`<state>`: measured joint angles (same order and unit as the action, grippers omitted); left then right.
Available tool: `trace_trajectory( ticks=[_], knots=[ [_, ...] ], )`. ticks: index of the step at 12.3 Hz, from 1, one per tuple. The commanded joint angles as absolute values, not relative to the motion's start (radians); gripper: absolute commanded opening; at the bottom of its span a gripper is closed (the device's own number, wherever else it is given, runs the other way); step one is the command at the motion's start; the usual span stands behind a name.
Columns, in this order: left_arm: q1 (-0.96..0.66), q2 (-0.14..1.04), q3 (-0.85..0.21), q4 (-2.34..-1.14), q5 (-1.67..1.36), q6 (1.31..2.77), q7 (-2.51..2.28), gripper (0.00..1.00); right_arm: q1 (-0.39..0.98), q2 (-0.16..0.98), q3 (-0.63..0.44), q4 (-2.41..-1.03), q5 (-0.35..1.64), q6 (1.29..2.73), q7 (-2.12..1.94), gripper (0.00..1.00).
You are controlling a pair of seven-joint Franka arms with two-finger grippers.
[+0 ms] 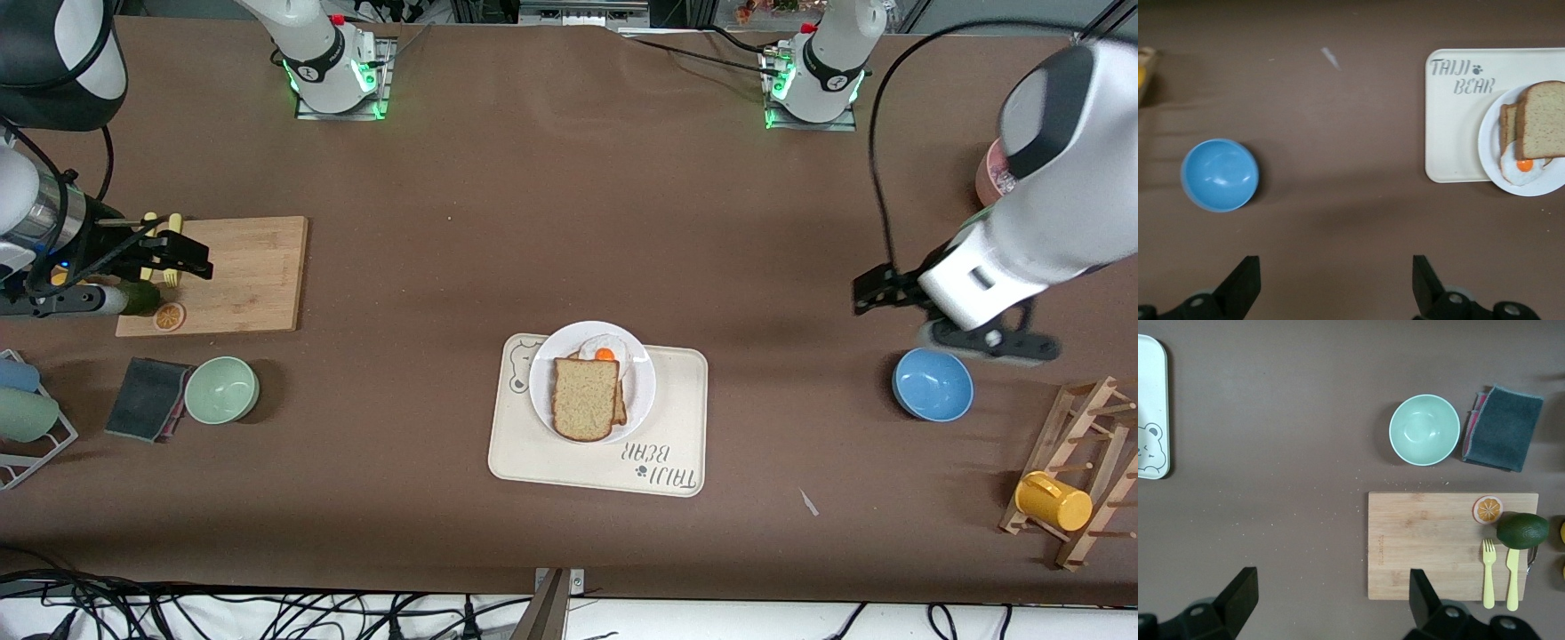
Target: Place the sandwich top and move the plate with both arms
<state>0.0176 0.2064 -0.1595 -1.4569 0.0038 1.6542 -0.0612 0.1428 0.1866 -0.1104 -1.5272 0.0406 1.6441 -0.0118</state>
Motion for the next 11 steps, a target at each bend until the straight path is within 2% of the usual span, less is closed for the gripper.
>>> trace_trajectory(
  ticks=[1, 3, 8, 11],
  knots=[
    [0.014, 0.011, -0.135, -1.681, 0.032, 1.677, -0.075, 1.0, 0.137, 0.178, -0.114, -1.523, 0.04, 1.641, -0.032, 1.0],
    [0.014, -0.058, -0.13, -1.744, 0.031, 1.709, -0.074, 1.0, 0.135, 0.176, -0.115, -1.52, 0.04, 1.64, -0.035, 1.0],
    [-0.021, -0.06, -0.058, -1.746, -0.02, 1.709, -0.06, 1.0, 0.135, 0.173, -0.117, -1.482, 0.034, 1.635, -0.067, 1.0],
    [-0.041, -0.058, -0.051, -1.733, -0.009, 1.7, -0.063, 1.0, 0.135, 0.172, -0.126, -1.48, 0.031, 1.634, -0.069, 1.0]
  ],
)
